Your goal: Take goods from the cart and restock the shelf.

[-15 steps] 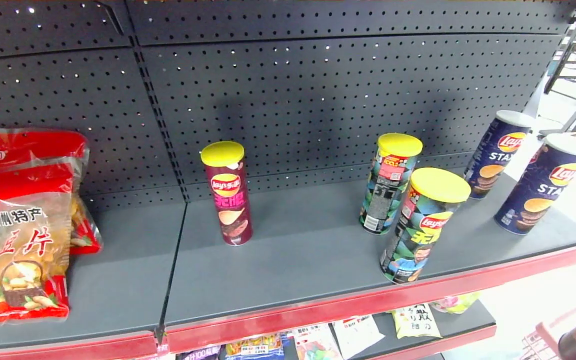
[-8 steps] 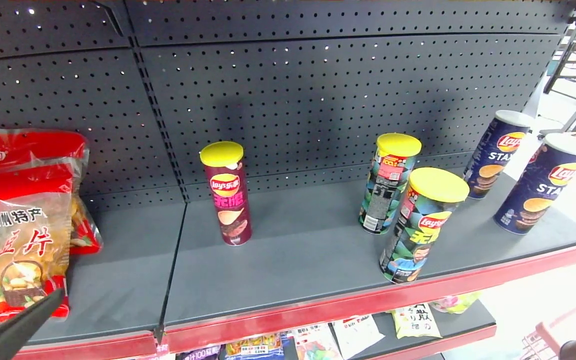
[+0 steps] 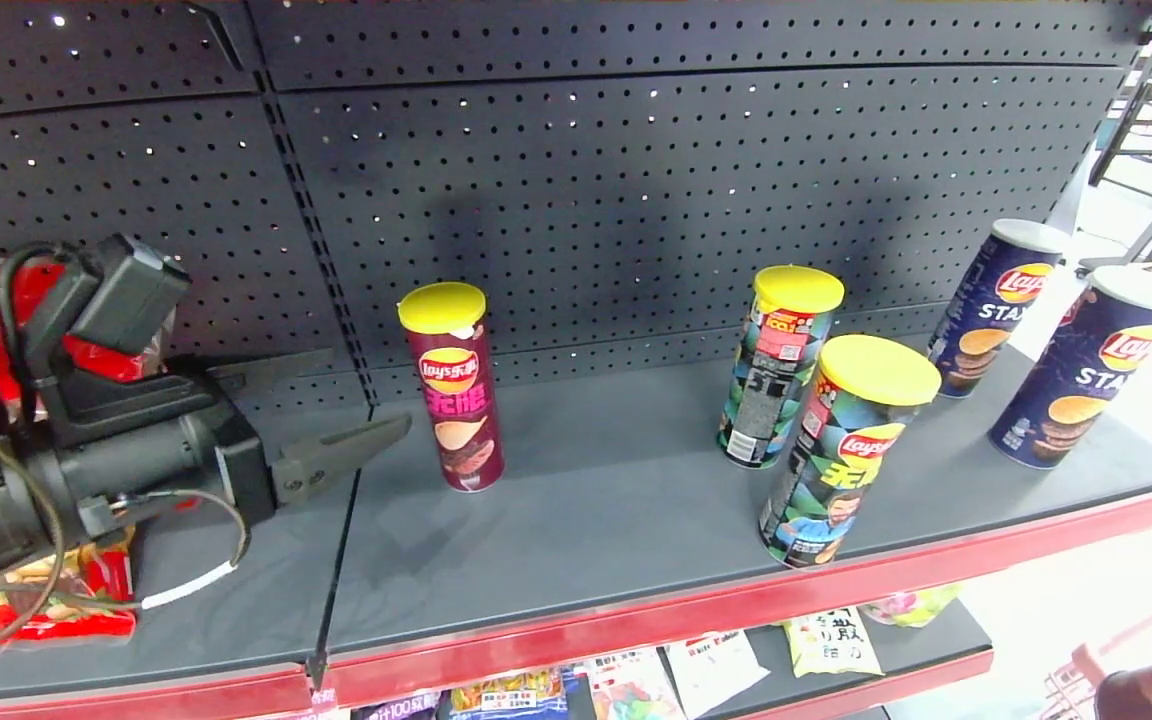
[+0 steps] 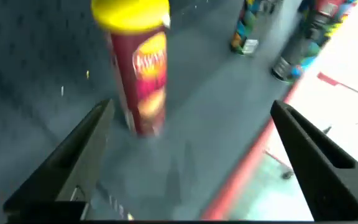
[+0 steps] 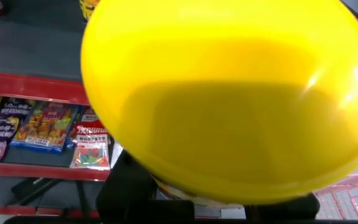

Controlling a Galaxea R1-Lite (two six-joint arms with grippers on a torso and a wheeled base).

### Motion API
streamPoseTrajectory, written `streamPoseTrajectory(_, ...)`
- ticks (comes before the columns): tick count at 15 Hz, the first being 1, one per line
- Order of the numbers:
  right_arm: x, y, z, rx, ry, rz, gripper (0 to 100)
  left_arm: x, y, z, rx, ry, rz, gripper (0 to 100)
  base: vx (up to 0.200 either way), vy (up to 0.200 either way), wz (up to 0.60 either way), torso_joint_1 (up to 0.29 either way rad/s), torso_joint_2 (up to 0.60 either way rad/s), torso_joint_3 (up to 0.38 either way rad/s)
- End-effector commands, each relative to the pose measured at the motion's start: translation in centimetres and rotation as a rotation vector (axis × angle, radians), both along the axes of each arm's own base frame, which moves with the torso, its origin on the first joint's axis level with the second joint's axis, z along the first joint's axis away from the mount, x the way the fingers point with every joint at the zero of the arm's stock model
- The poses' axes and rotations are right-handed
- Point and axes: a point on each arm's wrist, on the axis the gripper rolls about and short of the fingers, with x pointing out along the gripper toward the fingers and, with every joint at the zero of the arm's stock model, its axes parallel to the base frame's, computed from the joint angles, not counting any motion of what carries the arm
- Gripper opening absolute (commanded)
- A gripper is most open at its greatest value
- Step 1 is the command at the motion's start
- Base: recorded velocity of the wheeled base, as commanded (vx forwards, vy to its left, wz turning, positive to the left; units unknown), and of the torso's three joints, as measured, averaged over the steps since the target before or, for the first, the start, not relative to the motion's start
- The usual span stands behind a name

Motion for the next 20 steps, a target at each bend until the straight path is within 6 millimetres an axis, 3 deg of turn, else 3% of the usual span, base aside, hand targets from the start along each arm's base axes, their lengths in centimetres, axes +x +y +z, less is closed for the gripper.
streamPoseTrajectory(1,0.1,0.0,0.1,0.003,0.003,0.001,0,2.4,-0.1,-2.2,0.020,0.081,-0.004,100,0.000,0.000,0.00,0.000,0.00,0.000)
streamPoseTrajectory(3,0.1,0.0,0.0,0.001,0.009,0.000,0,2.9,1.2,-2.4,0.008,0.087,-0.016,100,0.000,0.000,0.00,0.000,0.00,0.000)
streamPoseTrajectory(6,0.1,0.0,-0.1,0.013,0.017,-0.001,0,3.6,1.5,-2.9,0.051,0.058,-0.060,100,0.000,0.000,0.00,0.000,0.00,0.000)
streamPoseTrajectory(15,0.1,0.0,0.0,0.024,0.017,-0.004,0,9.0,0.5,-4.5,0.047,-0.061,-0.120,100,0.000,0.000,0.00,0.000,0.00,0.000)
streamPoseTrajectory(20,0.2,0.0,0.0,0.024,0.023,-0.007,0,10.1,-0.2,-4.9,0.041,-0.071,-0.144,100,0.000,0.000,0.00,0.000,0.00,0.000)
